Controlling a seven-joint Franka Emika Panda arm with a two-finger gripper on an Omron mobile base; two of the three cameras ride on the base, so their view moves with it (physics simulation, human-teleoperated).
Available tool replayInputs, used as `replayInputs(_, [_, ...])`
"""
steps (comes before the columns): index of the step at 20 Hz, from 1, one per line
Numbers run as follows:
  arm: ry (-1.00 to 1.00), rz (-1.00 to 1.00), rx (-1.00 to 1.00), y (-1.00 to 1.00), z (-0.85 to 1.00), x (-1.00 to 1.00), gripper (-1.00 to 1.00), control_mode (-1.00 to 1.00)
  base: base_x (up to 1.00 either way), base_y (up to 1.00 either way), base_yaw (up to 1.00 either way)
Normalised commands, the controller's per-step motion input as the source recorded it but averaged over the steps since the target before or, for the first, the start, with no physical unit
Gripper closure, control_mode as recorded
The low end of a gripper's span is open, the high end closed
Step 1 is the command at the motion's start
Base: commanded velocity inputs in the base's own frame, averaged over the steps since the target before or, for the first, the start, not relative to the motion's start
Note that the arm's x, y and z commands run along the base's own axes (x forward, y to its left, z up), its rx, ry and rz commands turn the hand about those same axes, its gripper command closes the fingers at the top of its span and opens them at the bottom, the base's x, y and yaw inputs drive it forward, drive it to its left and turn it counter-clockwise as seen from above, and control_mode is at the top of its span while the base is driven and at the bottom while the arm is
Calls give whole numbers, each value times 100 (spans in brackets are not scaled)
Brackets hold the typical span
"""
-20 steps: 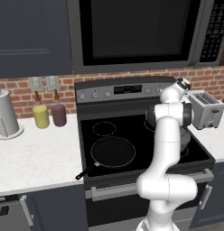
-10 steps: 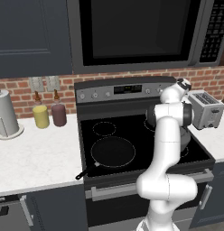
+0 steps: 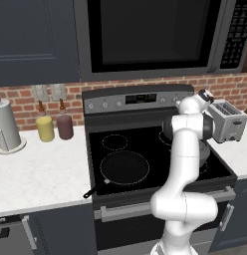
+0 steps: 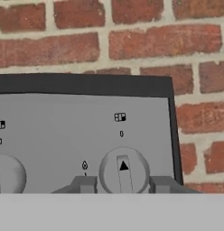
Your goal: Pick the kettle from the counter and place it on a stove burner. Then turn the burner on.
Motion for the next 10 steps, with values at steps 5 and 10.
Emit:
replayInputs(5, [-9,24,-24,0,0,14,100,-100,0,0,0])
replayInputs(10, [-1,24,-28,9,0,27,100,-100,0,0,0])
